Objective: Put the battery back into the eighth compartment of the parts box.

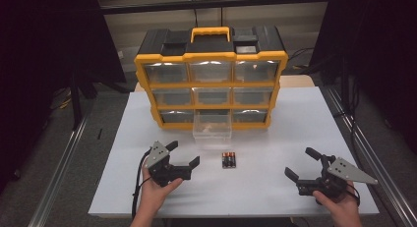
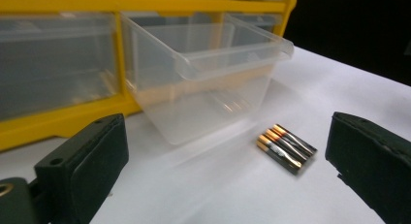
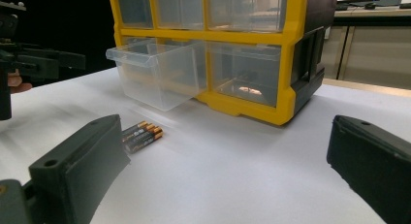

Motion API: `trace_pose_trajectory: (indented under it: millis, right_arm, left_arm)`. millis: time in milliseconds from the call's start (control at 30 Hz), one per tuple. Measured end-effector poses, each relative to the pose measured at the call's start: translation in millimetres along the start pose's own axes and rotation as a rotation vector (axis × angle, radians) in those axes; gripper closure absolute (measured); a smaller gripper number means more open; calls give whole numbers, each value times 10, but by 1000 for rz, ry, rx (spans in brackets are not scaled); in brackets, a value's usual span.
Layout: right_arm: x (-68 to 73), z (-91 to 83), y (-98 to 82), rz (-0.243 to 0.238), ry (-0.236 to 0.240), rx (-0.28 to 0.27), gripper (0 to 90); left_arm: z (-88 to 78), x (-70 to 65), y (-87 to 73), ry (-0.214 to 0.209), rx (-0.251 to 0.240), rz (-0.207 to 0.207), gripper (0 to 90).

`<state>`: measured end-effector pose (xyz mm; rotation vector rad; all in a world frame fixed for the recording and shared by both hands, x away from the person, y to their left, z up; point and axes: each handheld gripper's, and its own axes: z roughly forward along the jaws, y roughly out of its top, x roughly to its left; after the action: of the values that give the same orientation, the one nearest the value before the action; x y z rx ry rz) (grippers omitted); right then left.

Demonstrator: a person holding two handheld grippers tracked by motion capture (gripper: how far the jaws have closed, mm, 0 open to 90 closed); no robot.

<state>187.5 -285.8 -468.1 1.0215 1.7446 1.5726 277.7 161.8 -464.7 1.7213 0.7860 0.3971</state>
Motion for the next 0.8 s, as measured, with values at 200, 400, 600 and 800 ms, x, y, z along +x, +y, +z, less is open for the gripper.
trace_pose_trajectory:
  millis: [200, 400, 600, 800]
  right_arm:
    - [6, 6, -2, 2, 3, 2, 0]
    - [13, 10, 1, 7, 6, 2, 0]
    - [11, 9, 1, 7, 3, 1, 0]
    - [7, 5, 1, -3, 10, 2, 0]
  left_arm:
    - [104, -81, -12, 12, 32, -10, 32]
    - [182, -137, -11, -11, 83, 24, 69]
    - [266, -211, 11, -18, 125, 57, 103]
    - [361, -285, 7, -20, 164, 61, 146]
